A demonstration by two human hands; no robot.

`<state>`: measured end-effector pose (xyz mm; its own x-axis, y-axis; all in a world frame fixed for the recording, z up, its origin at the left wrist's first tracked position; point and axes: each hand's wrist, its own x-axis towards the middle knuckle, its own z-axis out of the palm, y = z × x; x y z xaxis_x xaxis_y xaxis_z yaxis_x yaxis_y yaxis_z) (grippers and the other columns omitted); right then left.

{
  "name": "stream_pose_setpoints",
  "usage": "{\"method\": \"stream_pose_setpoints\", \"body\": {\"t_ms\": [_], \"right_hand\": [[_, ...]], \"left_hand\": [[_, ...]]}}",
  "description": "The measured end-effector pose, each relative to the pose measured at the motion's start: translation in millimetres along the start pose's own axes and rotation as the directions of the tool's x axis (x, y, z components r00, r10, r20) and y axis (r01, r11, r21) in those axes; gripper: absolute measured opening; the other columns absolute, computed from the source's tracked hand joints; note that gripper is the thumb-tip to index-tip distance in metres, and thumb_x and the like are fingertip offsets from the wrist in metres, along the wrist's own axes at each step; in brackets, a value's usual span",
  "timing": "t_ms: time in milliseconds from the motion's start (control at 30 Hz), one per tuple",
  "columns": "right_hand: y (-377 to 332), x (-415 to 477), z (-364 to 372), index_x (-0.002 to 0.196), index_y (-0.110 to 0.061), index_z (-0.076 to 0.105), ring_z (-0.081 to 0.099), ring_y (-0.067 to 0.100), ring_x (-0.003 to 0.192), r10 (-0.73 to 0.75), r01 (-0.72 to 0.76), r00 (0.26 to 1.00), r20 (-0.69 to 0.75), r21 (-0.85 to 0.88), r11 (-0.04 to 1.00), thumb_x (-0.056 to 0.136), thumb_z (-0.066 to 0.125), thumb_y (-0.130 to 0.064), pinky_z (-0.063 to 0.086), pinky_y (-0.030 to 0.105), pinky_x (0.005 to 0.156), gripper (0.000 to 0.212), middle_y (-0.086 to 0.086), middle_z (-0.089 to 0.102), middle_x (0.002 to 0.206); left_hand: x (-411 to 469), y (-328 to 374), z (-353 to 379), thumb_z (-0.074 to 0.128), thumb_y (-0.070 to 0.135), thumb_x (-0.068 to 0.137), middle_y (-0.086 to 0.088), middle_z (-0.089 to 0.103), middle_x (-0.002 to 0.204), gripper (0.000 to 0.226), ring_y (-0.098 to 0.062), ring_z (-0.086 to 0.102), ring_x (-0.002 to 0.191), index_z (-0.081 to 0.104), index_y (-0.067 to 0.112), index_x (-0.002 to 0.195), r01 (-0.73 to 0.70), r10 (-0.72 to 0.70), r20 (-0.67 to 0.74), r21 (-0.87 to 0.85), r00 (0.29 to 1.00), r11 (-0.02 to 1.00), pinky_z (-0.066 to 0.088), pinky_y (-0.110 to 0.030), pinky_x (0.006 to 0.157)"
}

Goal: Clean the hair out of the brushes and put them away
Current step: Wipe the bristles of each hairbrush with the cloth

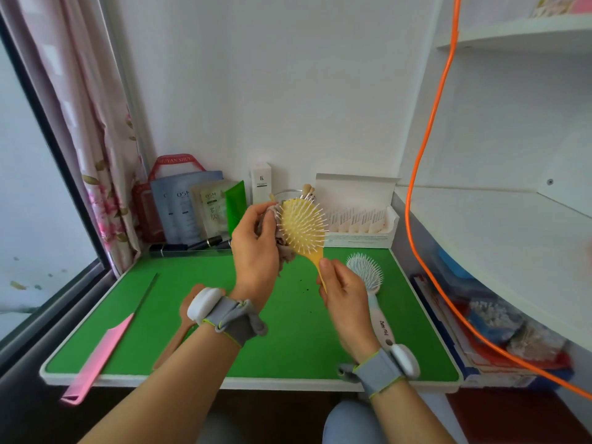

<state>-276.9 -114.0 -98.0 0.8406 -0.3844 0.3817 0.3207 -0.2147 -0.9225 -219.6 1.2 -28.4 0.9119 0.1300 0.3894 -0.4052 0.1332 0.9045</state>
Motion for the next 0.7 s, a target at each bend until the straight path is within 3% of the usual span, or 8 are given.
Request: {"method": "stream_pose_setpoints", "body": {"t_ms": [100, 267, 400, 533, 700], "right_hand": [[-1, 0, -4, 0.067, -0.013, 0.051, 0.029, 0.016, 0.050, -0.044, 0.044, 0.999, -0.005, -0.052, 0.998, 0.089, 0.049, -0.048, 0.022, 0.030, 0.046, 0.041, 0.002, 0.036, 0.055], [0, -2, -2, 0.067, -0.016, 0.052, 0.031, 0.012, 0.051, -0.069, 0.061, 0.996, -0.056, -0.138, 0.989, 0.094, 0.048, -0.040, 0.026, 0.029, 0.049, 0.036, -0.007, 0.036, 0.053], [0, -7, 1, 0.067, -0.019, 0.050, 0.030, 0.009, 0.050, -0.081, 0.073, 0.996, -0.039, -0.168, 0.983, 0.097, 0.049, -0.033, 0.026, 0.029, 0.049, 0.033, -0.008, 0.035, 0.053], [0, -4, 3, 0.071, -0.023, 0.050, 0.035, 0.005, 0.049, -0.104, 0.099, 0.995, -0.008, -0.243, 0.965, 0.098, 0.047, -0.034, 0.030, 0.027, 0.049, 0.029, -0.007, 0.042, 0.054], [1, -1, 5, 0.079, -0.030, 0.045, 0.041, 0.009, 0.054, -0.070, 0.085, 0.995, 0.073, -0.228, 0.970, 0.099, 0.045, -0.032, 0.036, 0.032, 0.053, 0.020, -0.006, 0.047, 0.062]], "left_hand": [[1, 4, -1, 0.050, 0.017, 0.098, 0.008, 0.066, 0.061, 0.015, -0.008, 0.060, 0.042, 0.065, 0.018, 0.096, 0.036, -0.033, 0.050, -0.052, 0.998, 0.998, 0.045, -0.023, 0.035], [-11, -3, -1, 0.052, 0.021, 0.097, 0.006, 0.068, 0.066, 0.015, -0.014, 0.062, 0.052, 0.067, 0.019, 0.099, 0.094, -0.092, 0.029, -0.081, 0.995, 0.992, 0.049, -0.025, 0.040], [-6, -4, -4, 0.052, 0.021, 0.097, -0.001, 0.065, 0.064, 0.016, -0.023, 0.057, 0.050, 0.068, 0.018, 0.095, 0.173, -0.173, 0.011, -0.118, 0.985, 0.978, 0.042, -0.023, 0.034], [-6, -3, -4, 0.054, 0.022, 0.096, 0.000, 0.061, 0.057, 0.015, -0.018, 0.050, 0.039, 0.068, 0.016, 0.095, 0.157, -0.156, 0.020, -0.155, 0.988, 0.975, 0.037, -0.020, 0.031], [-11, -5, -5, 0.053, 0.019, 0.096, 0.006, 0.063, 0.057, 0.015, -0.013, 0.053, 0.041, 0.067, 0.020, 0.091, 0.109, -0.103, 0.067, -0.092, 0.992, 0.990, 0.040, -0.022, 0.033]]}}
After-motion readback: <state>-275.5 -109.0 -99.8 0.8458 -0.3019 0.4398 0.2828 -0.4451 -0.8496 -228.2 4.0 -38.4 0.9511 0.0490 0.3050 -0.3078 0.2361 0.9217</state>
